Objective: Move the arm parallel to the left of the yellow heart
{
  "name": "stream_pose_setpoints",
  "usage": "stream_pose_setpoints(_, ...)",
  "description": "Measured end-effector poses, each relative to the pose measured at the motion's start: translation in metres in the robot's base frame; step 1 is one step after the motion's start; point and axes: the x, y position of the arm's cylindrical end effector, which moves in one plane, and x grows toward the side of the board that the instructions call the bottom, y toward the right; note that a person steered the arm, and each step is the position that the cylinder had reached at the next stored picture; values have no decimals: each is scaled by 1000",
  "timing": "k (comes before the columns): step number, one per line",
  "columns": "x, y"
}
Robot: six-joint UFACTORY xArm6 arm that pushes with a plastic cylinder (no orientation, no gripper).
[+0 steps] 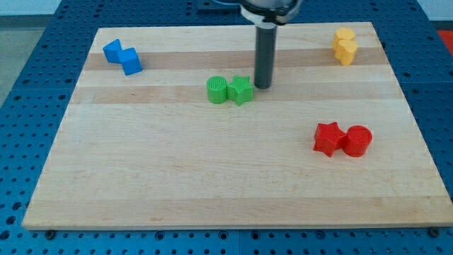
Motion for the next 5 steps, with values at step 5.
stream_pose_setpoints(5,21,92)
